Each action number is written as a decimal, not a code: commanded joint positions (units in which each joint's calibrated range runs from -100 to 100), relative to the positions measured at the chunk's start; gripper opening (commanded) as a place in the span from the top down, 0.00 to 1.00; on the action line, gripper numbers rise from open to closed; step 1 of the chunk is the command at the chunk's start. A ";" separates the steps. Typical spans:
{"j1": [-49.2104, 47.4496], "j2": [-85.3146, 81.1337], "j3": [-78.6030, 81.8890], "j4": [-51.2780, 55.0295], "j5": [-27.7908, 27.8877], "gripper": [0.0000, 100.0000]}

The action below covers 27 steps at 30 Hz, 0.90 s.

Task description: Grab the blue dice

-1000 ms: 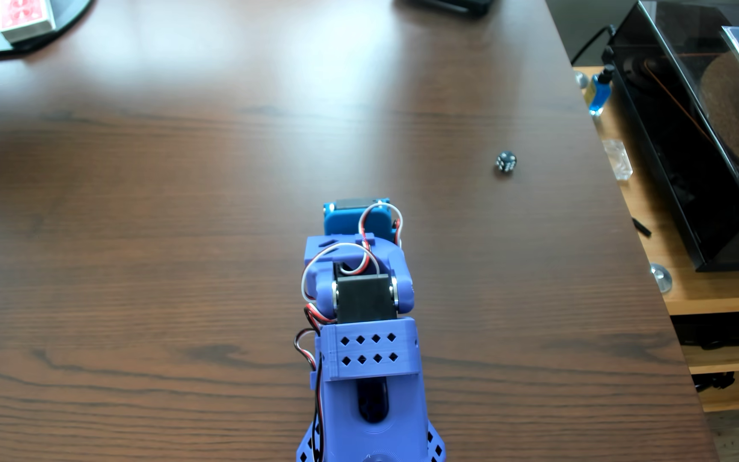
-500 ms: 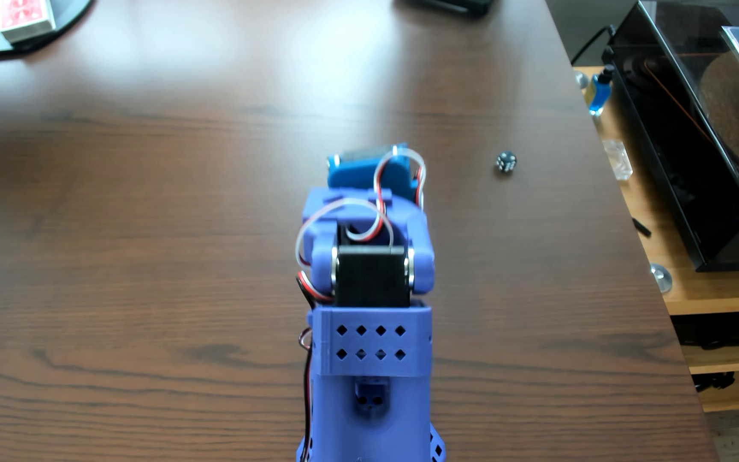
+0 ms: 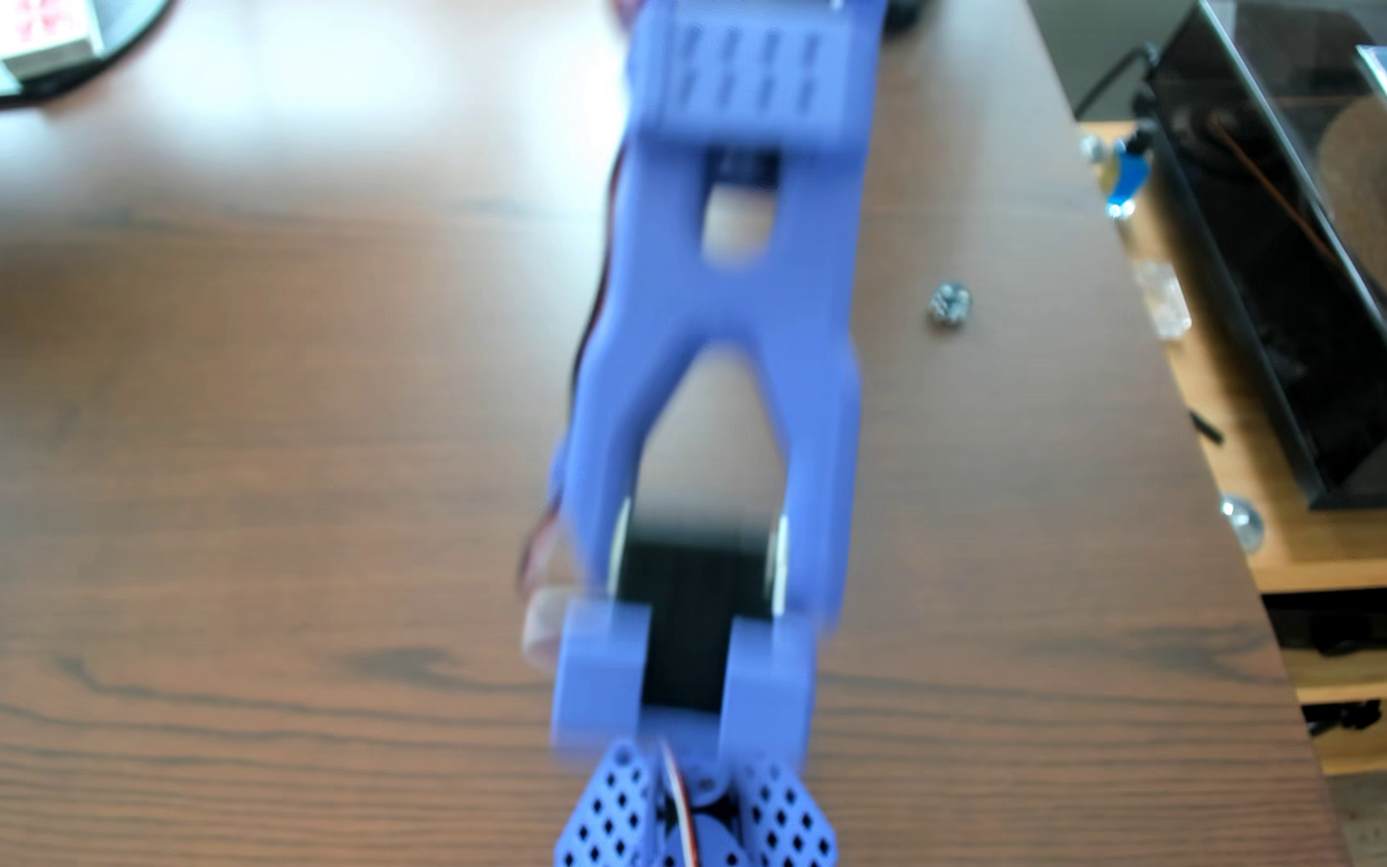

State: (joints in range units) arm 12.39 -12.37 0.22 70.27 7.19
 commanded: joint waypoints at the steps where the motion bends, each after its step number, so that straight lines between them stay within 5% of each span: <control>1: 5.53 13.67 -18.58 0.23 -0.25 0.98; 15: 16.08 46.49 -37.66 -0.03 0.22 0.98; 27: 16.25 49.84 -38.74 0.14 1.54 0.95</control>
State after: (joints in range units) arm 28.00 40.05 -33.42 70.27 8.55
